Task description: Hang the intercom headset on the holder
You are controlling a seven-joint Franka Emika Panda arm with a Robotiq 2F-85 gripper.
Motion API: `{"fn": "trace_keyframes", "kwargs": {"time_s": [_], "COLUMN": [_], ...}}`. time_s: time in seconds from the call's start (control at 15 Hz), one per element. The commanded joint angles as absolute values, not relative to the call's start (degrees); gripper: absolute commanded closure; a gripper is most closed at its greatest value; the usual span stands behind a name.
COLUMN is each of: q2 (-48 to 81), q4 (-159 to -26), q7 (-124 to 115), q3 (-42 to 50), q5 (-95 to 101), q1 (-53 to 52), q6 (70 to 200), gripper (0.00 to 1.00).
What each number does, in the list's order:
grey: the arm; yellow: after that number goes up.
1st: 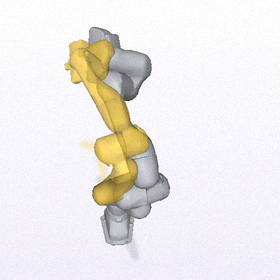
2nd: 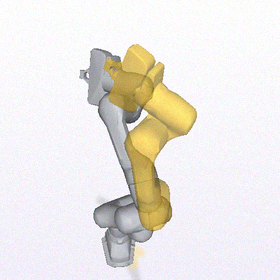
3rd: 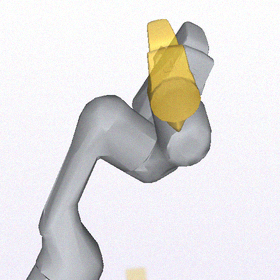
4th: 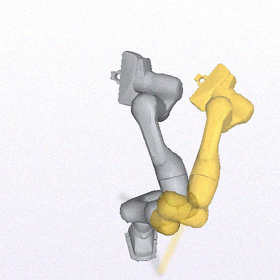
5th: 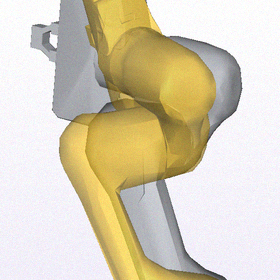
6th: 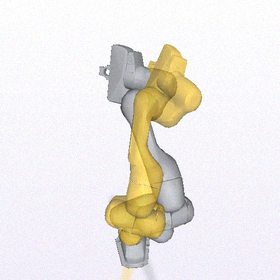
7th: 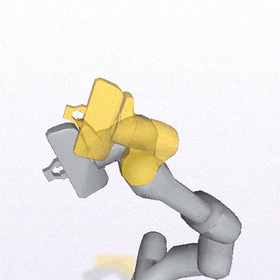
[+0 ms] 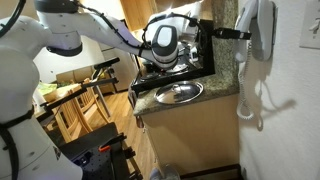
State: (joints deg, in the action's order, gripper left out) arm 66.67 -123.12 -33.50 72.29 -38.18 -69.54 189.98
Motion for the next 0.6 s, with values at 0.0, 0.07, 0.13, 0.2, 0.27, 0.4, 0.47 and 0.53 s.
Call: {"fn": "trace_keyframes", "kwargs": {"time_s": [0.0,0.07,0.13,0.2,0.27,0.4,0.47,0.53], "q2": [66.98,66.75,66.86,67.38,67.0,67.28,67.03,67.38], "q4": [-122.65,-122.54,-122.36,-122.14,-122.0,-121.52,-120.97,-120.34], "q7": [-33.61,-33.53,-33.57,-33.69,-33.6,-33.76,-33.74,-33.74], "q3": [72.22,72.18,72.2,72.42,72.21,72.38,72.31,72.49], "q5": [-38.22,-38.11,-38.1,-38.19,-38.07,-38.16,-38.05,-37.99], "q1": [-68.89,-68.79,-68.6,-68.5,-68.22,-67.82,-67.3,-66.87], "q6": [191.42,191.28,191.35,191.07,191.2,190.89,190.8,190.68], "gripper": [0.66,0.66,0.66,0.66,0.66,0.66,0.66,0.66]}}
